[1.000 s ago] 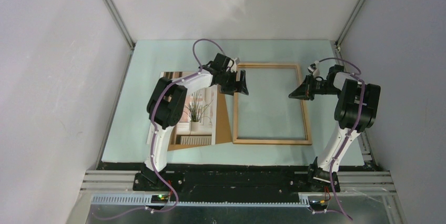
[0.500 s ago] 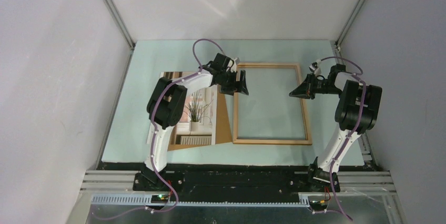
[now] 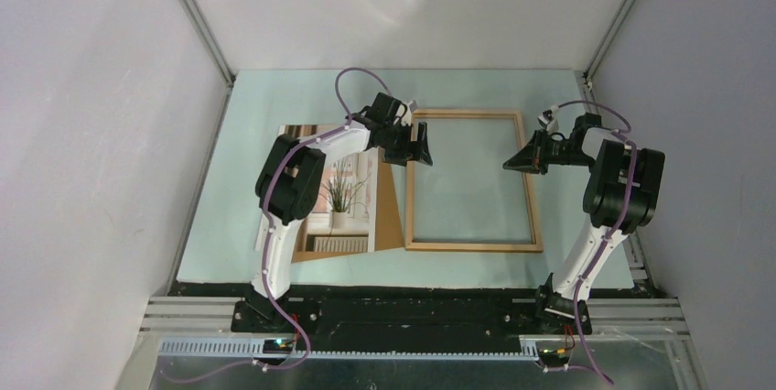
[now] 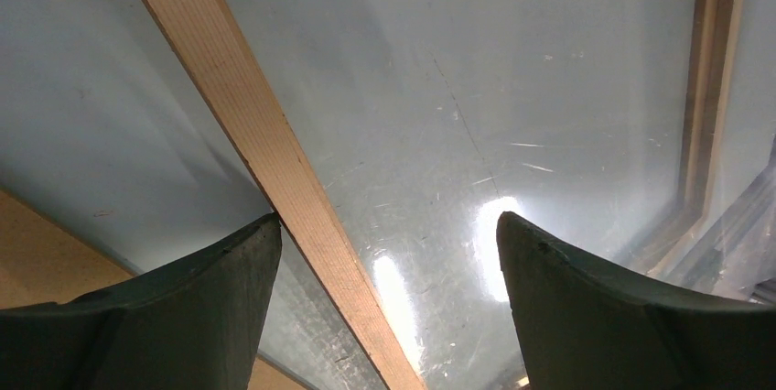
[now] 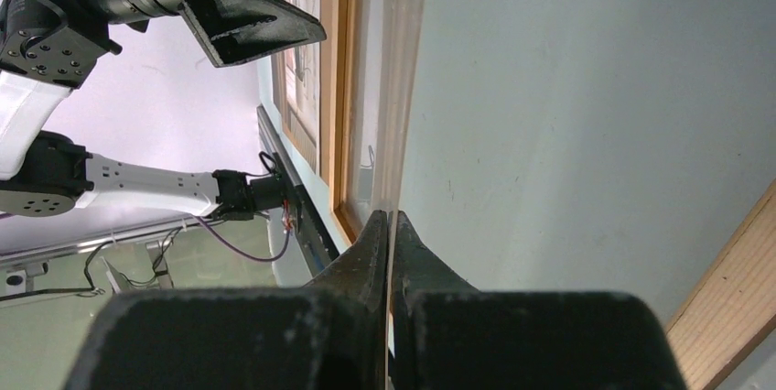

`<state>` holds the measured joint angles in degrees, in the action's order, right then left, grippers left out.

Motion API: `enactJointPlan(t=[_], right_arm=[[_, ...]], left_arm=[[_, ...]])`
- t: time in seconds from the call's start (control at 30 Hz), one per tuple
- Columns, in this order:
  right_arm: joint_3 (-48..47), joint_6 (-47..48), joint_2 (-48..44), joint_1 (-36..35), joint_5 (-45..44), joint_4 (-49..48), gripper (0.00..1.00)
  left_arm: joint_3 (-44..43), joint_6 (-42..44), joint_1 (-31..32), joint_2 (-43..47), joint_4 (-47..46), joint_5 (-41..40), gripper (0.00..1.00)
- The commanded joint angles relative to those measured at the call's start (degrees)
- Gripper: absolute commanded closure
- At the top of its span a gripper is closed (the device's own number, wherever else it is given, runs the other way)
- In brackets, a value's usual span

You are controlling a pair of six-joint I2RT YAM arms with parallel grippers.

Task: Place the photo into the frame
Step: Place the photo frame item in the photo frame.

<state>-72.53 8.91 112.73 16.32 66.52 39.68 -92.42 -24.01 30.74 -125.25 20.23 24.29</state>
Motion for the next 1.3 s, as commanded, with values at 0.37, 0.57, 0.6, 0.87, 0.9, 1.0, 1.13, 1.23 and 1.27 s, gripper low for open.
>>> enactJointPlan(t=[0.37,0.57,0.6,0.87,0.9,1.0,1.13,1.23,1.27], right_arm=[[1.3,-1.1,-2.1,-0.6,3.2,-4.4,1.00],[1.3,-1.2,-1.8,-0.8,2.7,-4.7,1.00],[1.3,-1.2,-1.7,-0.8,2.6,-4.7,1.00],[1.3,-1.2,-1.6,-0.7,2.3,-4.7,1.00],[1.3,-1.3,-1.6,-0.7,2.3,-4.7,1.00],[1.3,-1.4,-1.7,-0.8,2.3,-4.8,1.00],[1.3,-1.4,-1.7,-0.8,2.2,-4.8,1.00],[1.3,-1.4,-1.7,-0.8,2.2,-4.8,1.00],[1.3,-1.4,-1.7,-0.8,2.2,-4.8,1.00]], left_arm=[[-0.5,-0.6,0.4,-0.4,-0.3,1.0,0.12],[0.3,-0.2,0.1,-0.3,-0.4,0.2,0.30],[0.4,-0.1,0.0,-0.4,-0.4,0.0,0.32],[0.3,-0.6,0.1,-0.5,-0.3,-1.0,0.52],[0.4,-0.8,0.0,-0.5,-0.3,-1.0,0.55],[0.6,-1.3,0.0,-0.5,-0.4,-1.1,0.60],[0.7,-1.7,0.1,-0.4,-0.4,-1.4,0.66],[0.7,-1.9,0.1,-0.5,-0.3,-1.4,0.69],[0.6,-2.0,0.1,-0.5,-0.3,-1.4,0.70]])
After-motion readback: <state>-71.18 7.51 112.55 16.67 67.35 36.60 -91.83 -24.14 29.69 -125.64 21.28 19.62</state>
